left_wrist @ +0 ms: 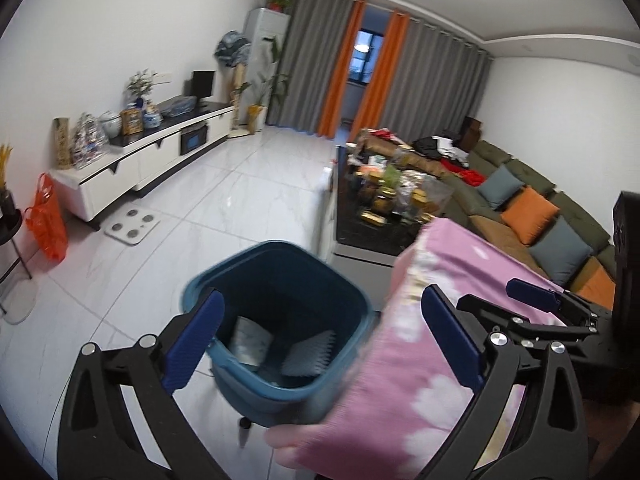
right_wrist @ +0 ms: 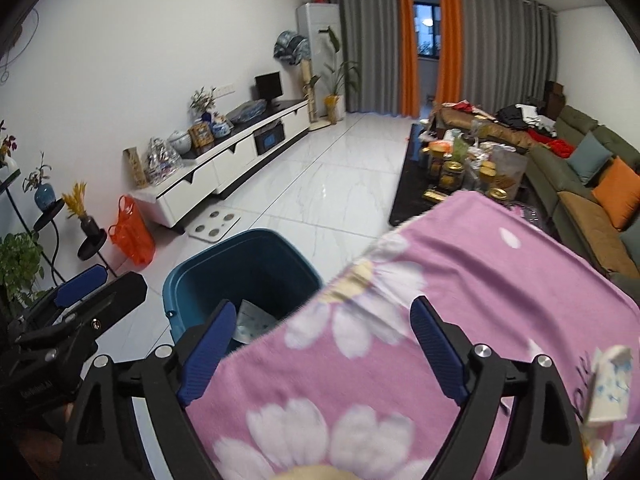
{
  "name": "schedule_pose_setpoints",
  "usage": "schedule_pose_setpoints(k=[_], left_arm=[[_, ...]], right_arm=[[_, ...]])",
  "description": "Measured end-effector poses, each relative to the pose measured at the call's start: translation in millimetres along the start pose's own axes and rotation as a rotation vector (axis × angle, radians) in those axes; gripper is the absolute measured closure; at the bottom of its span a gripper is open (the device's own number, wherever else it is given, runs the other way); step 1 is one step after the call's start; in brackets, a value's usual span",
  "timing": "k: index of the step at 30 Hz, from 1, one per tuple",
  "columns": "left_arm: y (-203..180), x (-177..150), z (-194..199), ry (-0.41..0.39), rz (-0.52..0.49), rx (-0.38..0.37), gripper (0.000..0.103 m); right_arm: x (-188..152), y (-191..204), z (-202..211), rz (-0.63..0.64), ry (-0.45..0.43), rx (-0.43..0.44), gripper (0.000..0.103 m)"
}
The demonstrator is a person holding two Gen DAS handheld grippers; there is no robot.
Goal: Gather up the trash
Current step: 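Move both tools back over the table toward the remaining trash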
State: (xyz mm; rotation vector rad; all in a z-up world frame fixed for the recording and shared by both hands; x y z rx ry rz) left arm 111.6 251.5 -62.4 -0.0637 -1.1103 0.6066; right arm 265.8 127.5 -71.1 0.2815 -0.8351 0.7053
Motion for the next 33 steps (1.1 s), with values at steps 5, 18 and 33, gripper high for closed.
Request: schedule_pose_setpoints(k=[5, 18, 33], left_arm=[[-55, -9, 9, 0.011, -0.044, -0.087, 0.006], [-163, -45, 30, 0.05, -0.228, -0.255, 0.006], [-245, -113, 52, 0.084, -0.427, -0.469, 0.006]], right_arm=[[-16, -42, 33, -0.04, -0.058, -0.084, 0.009], [-90, -122, 120, -0.126, -0.182, -0.337, 0.007], [-217, -180, 198, -0.333, -0.181, -0.556, 0.007]])
Point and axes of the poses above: each gripper's, at about its wrist camera, not at the fingertips, and z roughly against the way its jaws point, y to its left, x to its top, the point moved 7 cm from there along -z, roughly the way its jaws point, and after that the axes turned 12 degrees about -x, right-handed, at the moved point
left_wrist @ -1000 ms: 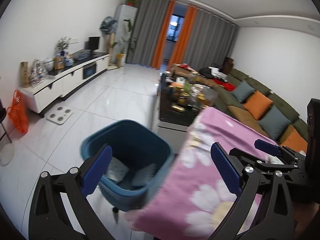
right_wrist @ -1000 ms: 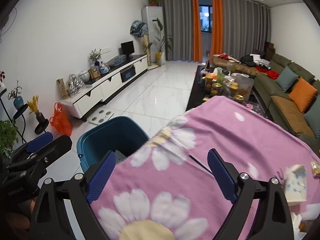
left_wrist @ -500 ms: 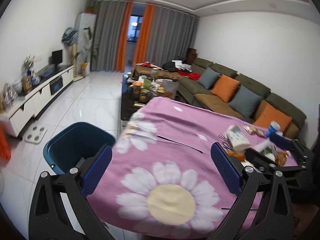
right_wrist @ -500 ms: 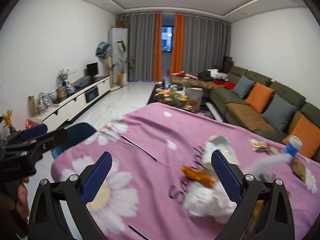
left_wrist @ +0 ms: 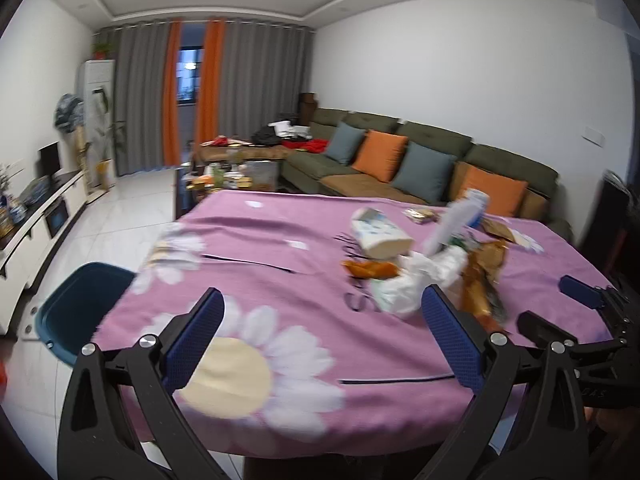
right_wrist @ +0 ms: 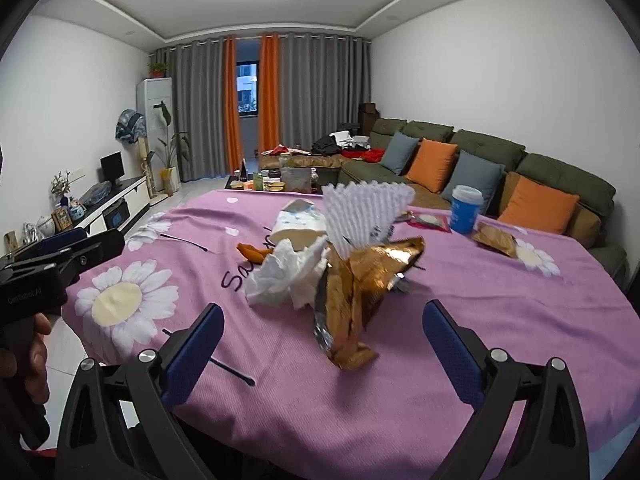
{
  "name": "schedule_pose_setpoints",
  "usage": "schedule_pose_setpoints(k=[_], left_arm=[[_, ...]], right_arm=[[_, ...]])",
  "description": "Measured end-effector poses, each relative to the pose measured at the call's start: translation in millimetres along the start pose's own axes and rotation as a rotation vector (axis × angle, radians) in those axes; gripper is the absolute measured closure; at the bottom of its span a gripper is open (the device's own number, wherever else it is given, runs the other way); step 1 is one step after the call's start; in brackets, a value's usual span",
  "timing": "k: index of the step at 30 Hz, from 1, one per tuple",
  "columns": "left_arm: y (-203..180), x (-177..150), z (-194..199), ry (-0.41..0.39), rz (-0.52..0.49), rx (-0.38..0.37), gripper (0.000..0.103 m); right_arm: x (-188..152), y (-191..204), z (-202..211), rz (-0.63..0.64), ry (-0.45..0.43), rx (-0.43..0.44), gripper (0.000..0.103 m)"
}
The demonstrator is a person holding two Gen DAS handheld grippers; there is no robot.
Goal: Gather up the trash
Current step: 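Move both tools back over the table toward the remaining trash, then grasp the crumpled tissues with the left tool while the right tool grasps the gold wrapper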
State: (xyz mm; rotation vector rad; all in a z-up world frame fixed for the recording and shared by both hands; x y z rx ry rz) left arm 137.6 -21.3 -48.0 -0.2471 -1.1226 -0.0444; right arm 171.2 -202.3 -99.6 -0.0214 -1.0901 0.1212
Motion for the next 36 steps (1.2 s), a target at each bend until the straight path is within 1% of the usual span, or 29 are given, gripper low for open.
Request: schedule_pose_setpoints(k=[3, 5, 7, 9, 11, 13, 15, 17, 19, 20, 22, 24, 27, 29, 32, 34, 35, 36], left_arm=[[-14, -4, -9, 0.01, -0.014, -0.04, 0.006], [-21, -5, -15, 0.022, -0.042, -0.047, 0.006], [-27, -5, -23, 0.032, -0.047, -0.07, 0.006], [-30, -6, -30, 0.039, -0.062, -0.067, 0.006], [-32, -7, -41, 0.058, -0.078, -0.075, 0.006], [-34, -8, -50, 0.075, -0.076, -0.088, 0.006], [-36, -9, -63, 0.098, -0.084, -0.096, 0.007], [-39, -12, -76, 0.121, -0.094, -0.108, 0.01], [-43, -14, -90, 0.153, -0.104, -0.125, 0.017], [-44, -15, -97, 0.165, -0.105, -0.132, 0.018], [-47, -19, -112, 0.198, -0.114, -0.141, 0.023], [-50, -21, -124, 0.215, -0.113, -0.152, 0.026], [-56, -23, -138, 0.24, -0.136, -0.169, 0.033], [-59, -26, -148, 0.262, -0.154, -0.172, 0.034], [-58, -26, -160, 0.283, -0.137, -0.185, 0.038], [-56, -26, -166, 0.291, -0.12, -0.193, 0.044], [-54, -26, -169, 0.295, -0.109, -0.197, 0.045], [-54, -26, -172, 0.3, -0.103, -0.202, 0.049]], right_arm=[[-7, -7, -2, -0.002, 0.007, -0.024, 0.007], [-14, -8, -7, -0.007, 0.026, -0.029, 0.009], [-21, -6, -17, -0.001, 0.057, -0.02, 0.015], [-26, -4, -22, 0.003, 0.076, -0.016, 0.02], [-28, -4, -27, 0.012, 0.085, -0.023, 0.021], [-27, -4, -31, 0.016, 0.09, -0.028, 0.026], [-28, -5, -35, 0.02, 0.099, -0.033, 0.028], [-28, -7, -39, 0.017, 0.105, -0.032, 0.032], [-29, -7, -44, 0.02, 0.116, -0.033, 0.035], [-30, -7, -46, 0.019, 0.12, -0.031, 0.035], [-30, -7, -50, 0.018, 0.13, -0.029, 0.039], [-30, -7, -52, 0.013, 0.136, -0.025, 0.042], [-30, -7, -56, 0.01, 0.147, -0.016, 0.048], [-30, -7, -58, 0.008, 0.153, -0.008, 0.049], [-30, -4, -61, 0.008, 0.165, 0.006, 0.057], [-31, -4, -61, 0.004, 0.165, 0.012, 0.06], [-31, -4, -61, 0.004, 0.166, 0.014, 0.061], [-31, -4, -62, 0.003, 0.168, 0.016, 0.064]])
Point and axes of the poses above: each gripper's, at about its wrist camera, not at the fingertips, and z roughly against the way its jaws point, y to its left, x to its top, the point moved 7 cm from there along -z, roughly the way its jaws point, and after that the axes turned 12 degrees about -x, right-handed, at the moved point
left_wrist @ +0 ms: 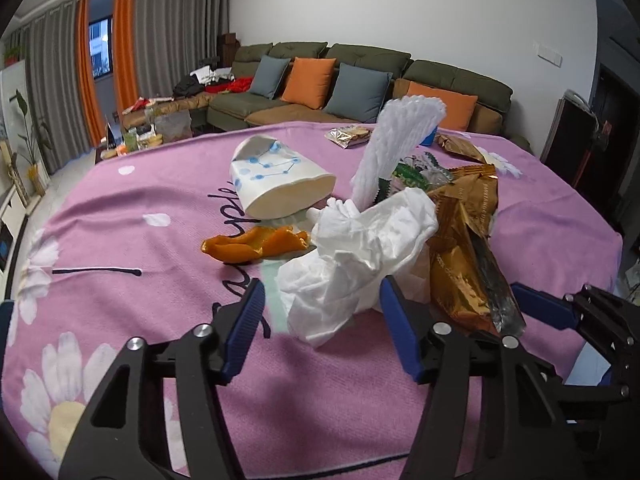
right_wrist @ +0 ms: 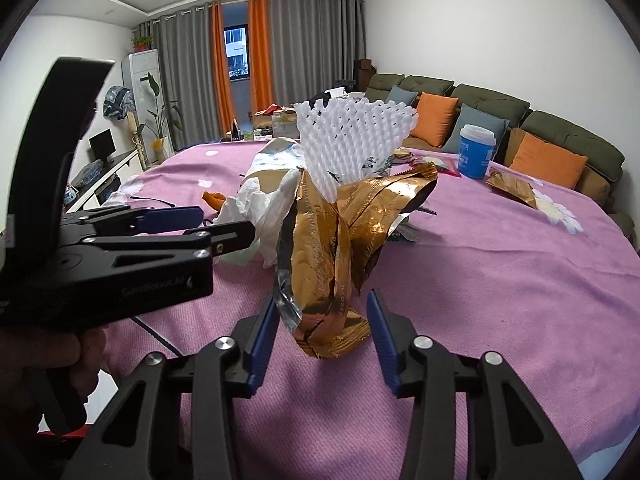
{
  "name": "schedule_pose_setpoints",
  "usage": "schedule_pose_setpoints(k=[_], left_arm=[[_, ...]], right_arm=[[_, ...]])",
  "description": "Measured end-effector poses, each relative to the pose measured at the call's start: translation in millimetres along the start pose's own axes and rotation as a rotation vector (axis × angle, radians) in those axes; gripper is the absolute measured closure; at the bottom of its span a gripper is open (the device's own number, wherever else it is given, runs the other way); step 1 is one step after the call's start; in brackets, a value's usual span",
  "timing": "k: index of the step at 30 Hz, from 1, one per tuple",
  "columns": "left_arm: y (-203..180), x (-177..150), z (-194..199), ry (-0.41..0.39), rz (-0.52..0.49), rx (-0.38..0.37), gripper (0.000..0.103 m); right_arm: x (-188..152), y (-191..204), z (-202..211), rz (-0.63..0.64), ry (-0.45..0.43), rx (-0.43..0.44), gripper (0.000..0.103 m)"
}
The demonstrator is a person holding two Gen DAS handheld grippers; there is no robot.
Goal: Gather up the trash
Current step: 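Grasp the crumpled tissues with the left tool while the right tool grasps the gold wrapper, then carry the tissues and gold wrapper over the teal bin and open both tools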
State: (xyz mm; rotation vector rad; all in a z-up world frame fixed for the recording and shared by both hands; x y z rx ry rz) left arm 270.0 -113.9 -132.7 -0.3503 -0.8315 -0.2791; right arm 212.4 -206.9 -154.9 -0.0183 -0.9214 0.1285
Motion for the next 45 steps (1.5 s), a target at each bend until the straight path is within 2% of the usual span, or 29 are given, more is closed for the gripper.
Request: schedule_pose_setpoints(k=[4, 6, 9, 10, 19, 29, 36, 45], left_arm=[[6, -2, -10, 0.022, 0.029, -0.02, 0.068], [6, -4, -13, 0.026, 0.036, -0.026, 0.075], [8, -6, -14, 0.021, 0.05, -0.04, 0.091], [7, -6, -12, 0.013, 0.049, -0.044, 0.093], [16, -5, 29, -0.073, 0.095, -0.06, 0.095], [34, -17, 90, -0.16, 0.153, -0.025, 0.095], [40, -26, 126, -0.214, 0.167, 0.009, 0.095], [63, -30, 179, -0.306, 0.211, 0.072, 0.095]], right_arm=[[0, -1, -2, -0.004, 0.012, 0.012, 0.075], [1, -1, -1, -0.007, 0.013, 0.016, 0.078], [2, -1, 0, -0.009, 0.011, 0.022, 0.081], [2, -1, 1, -0.009, 0.01, 0.024, 0.081], [12, -9, 18, -0.034, -0.026, 0.003, 0.082], [28, -23, 44, -0.073, -0.087, -0.031, 0.082], [43, -6, 58, -0.043, -0.135, -0.006, 0.082], [69, 31, 75, 0.014, -0.204, 0.077, 0.082]])
Point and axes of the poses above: each gripper's, at about its wrist camera, not at the fingertips, and z roughly against the way its jaws point, y to its left, x to its top, the point moved 7 cm from there along -z, roughly the way its jaws point, and after that the axes turned 12 degrees about -x, right-handed, at the moved point
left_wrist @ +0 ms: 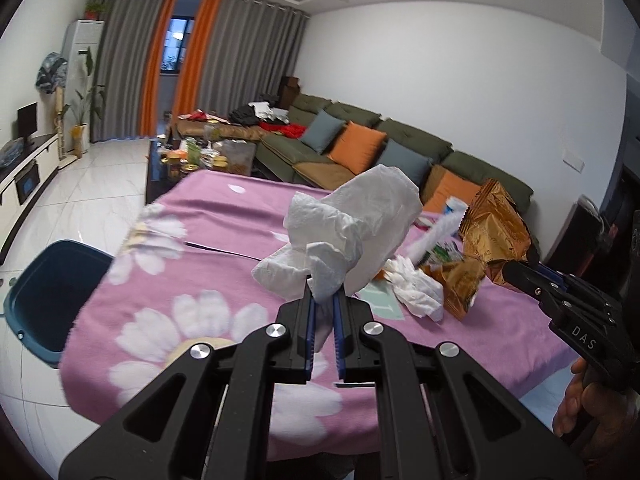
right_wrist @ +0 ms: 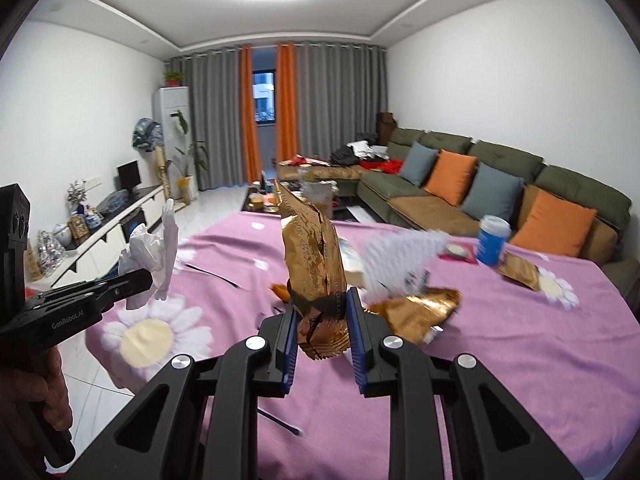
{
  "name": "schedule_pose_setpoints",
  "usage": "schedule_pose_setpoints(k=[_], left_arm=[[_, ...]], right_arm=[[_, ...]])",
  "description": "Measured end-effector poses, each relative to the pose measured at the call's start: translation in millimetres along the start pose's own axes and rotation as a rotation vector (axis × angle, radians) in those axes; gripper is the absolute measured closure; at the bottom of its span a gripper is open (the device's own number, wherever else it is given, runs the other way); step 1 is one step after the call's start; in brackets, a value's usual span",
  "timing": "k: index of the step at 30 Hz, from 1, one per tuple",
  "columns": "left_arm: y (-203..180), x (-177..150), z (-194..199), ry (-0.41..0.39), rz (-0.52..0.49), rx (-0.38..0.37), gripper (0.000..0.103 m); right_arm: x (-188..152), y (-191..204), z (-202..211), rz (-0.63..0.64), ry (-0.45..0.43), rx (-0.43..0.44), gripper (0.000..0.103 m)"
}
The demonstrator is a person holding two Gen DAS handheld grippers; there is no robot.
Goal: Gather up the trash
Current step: 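Carry the tissues and gold wrapper over the teal bin and open both tools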
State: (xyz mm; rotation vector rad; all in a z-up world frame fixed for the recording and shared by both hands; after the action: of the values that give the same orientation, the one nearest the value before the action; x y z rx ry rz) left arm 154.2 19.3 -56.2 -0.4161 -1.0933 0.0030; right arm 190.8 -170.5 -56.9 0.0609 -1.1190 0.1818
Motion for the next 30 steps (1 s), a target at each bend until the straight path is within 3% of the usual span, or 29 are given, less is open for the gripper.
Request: schedule_pose_setpoints(k=[16, 30], left_arm=[[84, 31, 81, -0.146, 0.066, 0.216, 0.095], [159, 33, 151, -0.212, 0.139, 0.406, 0.095]], right_arm=[[42, 110, -14, 0.133, -0.051, 0.225, 0.082], [74, 231, -35, 0.253, -0.049, 0.459, 0.082]])
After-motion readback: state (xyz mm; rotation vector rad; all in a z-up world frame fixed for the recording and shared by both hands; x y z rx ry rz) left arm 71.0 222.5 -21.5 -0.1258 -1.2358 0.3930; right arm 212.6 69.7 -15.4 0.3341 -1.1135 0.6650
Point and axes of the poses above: each gripper's, at about its wrist camera, not at the fingertips, and z roughly against the way its jaws point, y to its left, x to its top, the point moved 7 cm from there along -z, roughly the way its jaws point, and after that the axes turned 12 degrees about -x, right-handed, at the moved point
